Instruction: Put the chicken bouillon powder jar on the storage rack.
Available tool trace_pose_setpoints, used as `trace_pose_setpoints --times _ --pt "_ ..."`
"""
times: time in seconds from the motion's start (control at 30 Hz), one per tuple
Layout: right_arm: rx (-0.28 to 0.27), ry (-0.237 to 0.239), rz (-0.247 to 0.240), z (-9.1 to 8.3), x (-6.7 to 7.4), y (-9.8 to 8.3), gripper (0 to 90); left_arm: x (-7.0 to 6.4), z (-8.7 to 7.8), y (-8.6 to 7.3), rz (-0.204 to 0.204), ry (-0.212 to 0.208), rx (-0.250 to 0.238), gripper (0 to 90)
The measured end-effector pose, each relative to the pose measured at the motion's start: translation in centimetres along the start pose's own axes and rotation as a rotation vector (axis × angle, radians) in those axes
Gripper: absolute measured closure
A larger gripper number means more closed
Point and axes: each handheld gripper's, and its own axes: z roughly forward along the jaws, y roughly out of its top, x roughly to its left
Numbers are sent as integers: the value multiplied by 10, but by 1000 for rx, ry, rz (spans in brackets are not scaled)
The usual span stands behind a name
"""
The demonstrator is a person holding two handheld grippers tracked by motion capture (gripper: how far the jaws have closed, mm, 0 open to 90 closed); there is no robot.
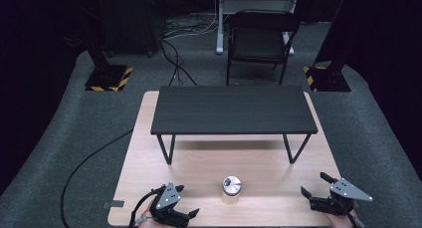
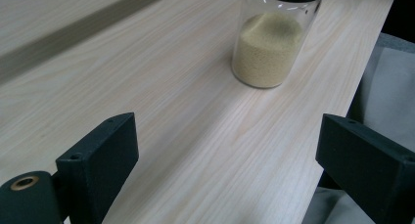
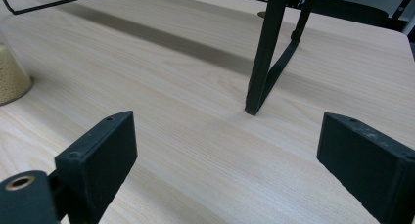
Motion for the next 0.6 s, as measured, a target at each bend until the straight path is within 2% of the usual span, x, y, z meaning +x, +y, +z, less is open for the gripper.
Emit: trace_pose_setpoints --times 0.2,0.37,0.6 --pt "0 3 12 1 -3 -1 69 -2 24 20 38 -39 45 94" --pt "1 9 13 0 -4 0 70 -4 47 35 68 -63 60 94" --pt "-1 7 18 0 -5 -1 72 -6 75 48 57 -86 35 94"
